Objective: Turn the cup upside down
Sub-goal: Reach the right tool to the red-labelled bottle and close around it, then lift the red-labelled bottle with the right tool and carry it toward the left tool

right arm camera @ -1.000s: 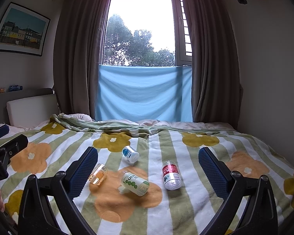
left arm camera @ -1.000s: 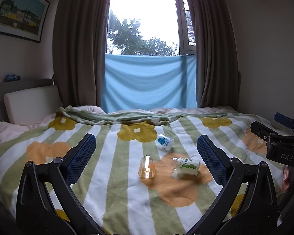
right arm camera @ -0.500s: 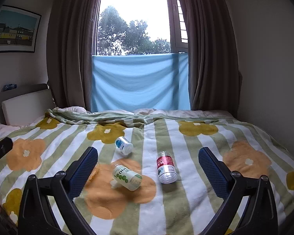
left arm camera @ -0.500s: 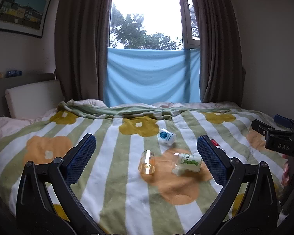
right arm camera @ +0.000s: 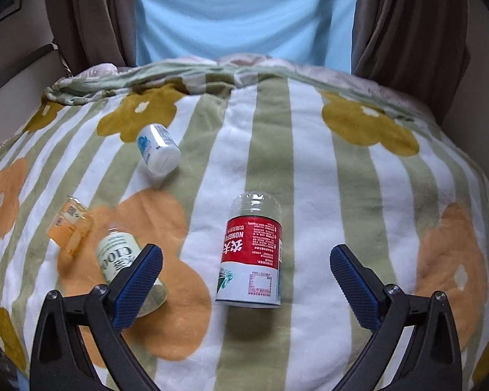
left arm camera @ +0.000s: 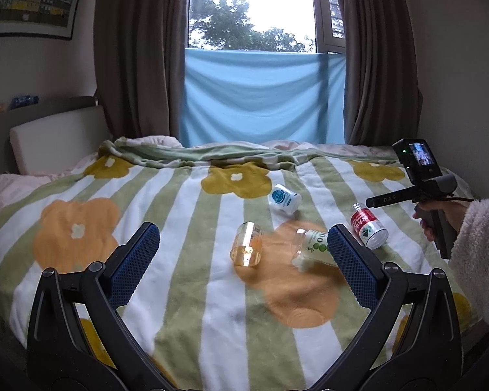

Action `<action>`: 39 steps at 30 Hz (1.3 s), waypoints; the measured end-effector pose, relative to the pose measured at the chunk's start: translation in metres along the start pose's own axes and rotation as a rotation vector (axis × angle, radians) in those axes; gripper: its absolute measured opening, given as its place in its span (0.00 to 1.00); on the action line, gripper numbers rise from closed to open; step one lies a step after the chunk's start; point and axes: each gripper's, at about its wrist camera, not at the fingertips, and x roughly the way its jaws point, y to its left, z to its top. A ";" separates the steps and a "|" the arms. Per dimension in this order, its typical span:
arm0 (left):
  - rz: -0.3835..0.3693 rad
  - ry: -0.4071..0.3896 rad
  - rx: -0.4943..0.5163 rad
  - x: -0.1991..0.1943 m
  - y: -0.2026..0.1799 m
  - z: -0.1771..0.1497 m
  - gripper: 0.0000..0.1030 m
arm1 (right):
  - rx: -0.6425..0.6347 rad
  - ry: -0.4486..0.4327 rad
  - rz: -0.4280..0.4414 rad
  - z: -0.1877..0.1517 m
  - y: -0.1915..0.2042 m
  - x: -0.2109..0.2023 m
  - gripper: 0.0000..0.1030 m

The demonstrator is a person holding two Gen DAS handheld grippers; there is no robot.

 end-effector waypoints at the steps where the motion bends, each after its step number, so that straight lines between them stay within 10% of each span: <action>1: 0.005 0.008 0.000 0.003 0.000 -0.001 1.00 | 0.005 0.028 0.006 0.002 -0.004 0.014 1.00; 18: 0.020 0.087 0.007 0.030 -0.004 -0.008 1.00 | 0.039 0.214 0.027 0.010 -0.016 0.096 0.57; 39: -0.073 0.105 0.018 0.002 0.037 -0.024 1.00 | -0.083 -0.025 0.189 -0.049 0.101 -0.093 0.57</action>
